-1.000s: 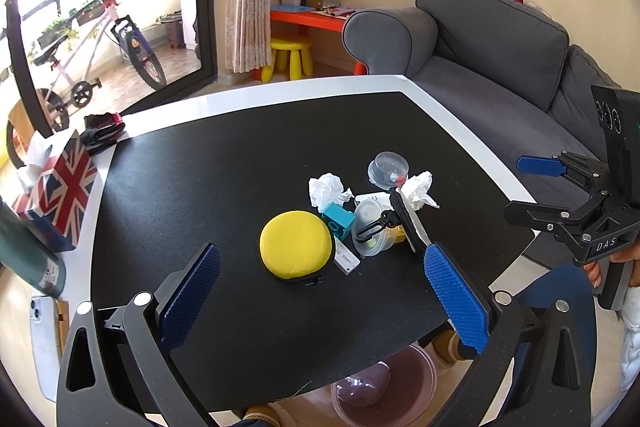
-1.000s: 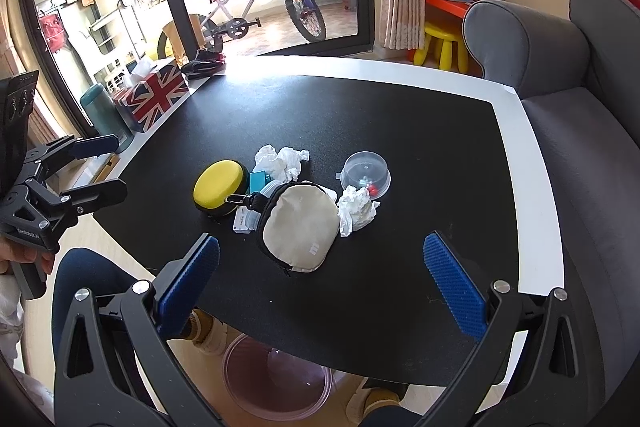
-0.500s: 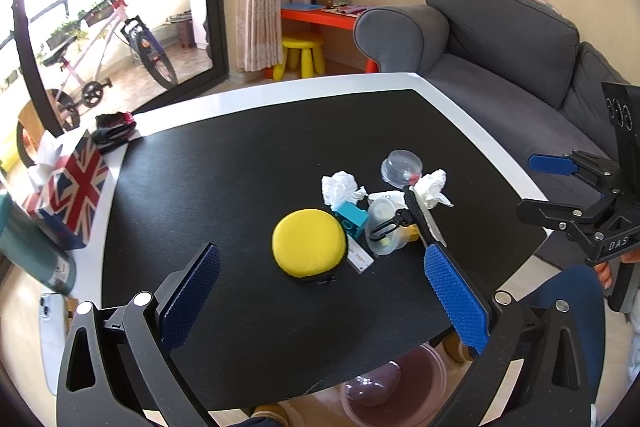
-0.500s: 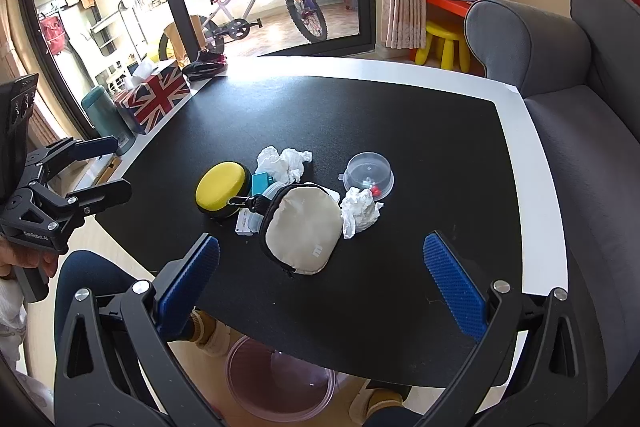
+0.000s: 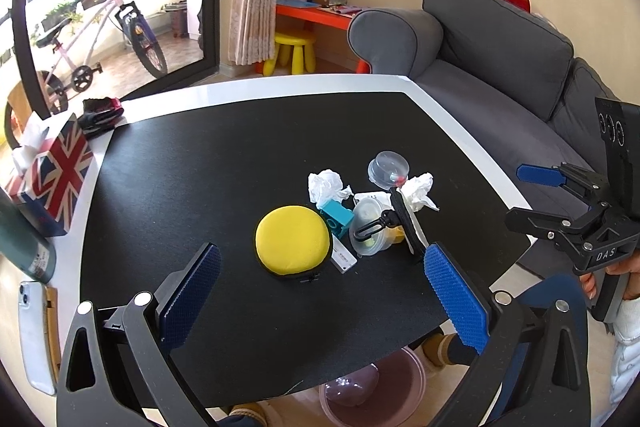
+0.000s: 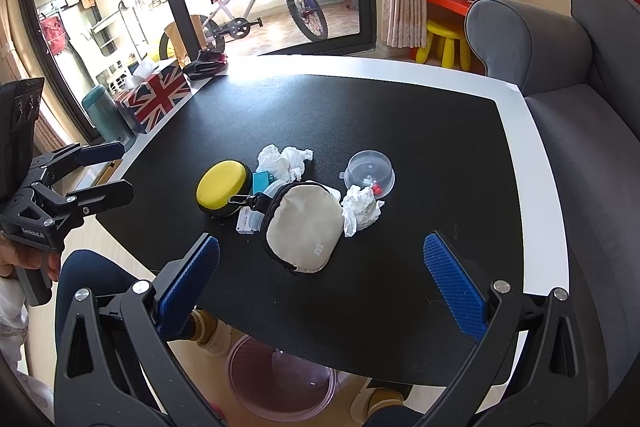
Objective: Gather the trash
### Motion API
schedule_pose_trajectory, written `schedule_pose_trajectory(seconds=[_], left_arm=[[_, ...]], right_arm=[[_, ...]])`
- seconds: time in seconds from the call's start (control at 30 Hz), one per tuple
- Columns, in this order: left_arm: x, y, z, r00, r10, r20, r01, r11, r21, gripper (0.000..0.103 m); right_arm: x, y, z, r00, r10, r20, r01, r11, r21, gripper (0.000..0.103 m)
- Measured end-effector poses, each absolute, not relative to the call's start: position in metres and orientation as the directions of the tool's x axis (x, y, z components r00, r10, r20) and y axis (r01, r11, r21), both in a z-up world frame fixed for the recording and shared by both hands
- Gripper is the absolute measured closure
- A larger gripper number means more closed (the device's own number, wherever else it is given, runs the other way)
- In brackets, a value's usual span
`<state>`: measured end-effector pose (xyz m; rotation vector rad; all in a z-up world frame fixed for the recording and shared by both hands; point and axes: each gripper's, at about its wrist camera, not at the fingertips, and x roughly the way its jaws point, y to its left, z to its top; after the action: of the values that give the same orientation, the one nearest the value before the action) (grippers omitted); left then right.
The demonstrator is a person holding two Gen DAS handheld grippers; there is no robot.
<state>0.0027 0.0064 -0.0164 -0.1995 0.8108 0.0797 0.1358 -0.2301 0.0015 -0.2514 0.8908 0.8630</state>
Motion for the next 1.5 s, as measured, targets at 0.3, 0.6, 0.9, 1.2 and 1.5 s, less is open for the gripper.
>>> schedule_pose_trajectory(seconds=[0.3, 0.6, 0.9, 1.2, 1.5], left_arm=[[0.002, 0.004, -0.014, 0.696, 0.005, -0.718, -0.134, 0.983, -0.122, 0.005], [0.003, 0.004, -0.014, 0.698, 0.001, -0.716, -0.131, 0.983, -0.126, 0.005], [0.005, 0.006, -0.018, 0.683, 0.007, -0.73, -0.14, 0.983, -0.122, 0.005], [0.005, 0.01, -0.023, 0.67, 0.017, -0.742, -0.155, 0.981, -0.118, 0.005], [0.003, 0.014, -0.026, 0.665, 0.023, -0.747, -0.168, 0.978, -0.119, 0.005]], right_arm=[[0.135, -0.23, 0.002, 0.327, 0.553, -0.766, -0.749, 0.647, 0.147, 0.003], [0.135, -0.229, 0.0, 0.326, 0.552, -0.767, -0.748, 0.647, 0.147, 0.003], [0.141, -0.218, -0.018, 0.3, 0.538, -0.788, -0.758, 0.636, 0.146, 0.003], [0.143, -0.191, -0.034, 0.282, 0.498, -0.82, -0.782, 0.615, 0.105, 0.003], [0.138, -0.162, -0.052, 0.233, 0.489, -0.84, -0.833, 0.546, 0.087, 0.006]])
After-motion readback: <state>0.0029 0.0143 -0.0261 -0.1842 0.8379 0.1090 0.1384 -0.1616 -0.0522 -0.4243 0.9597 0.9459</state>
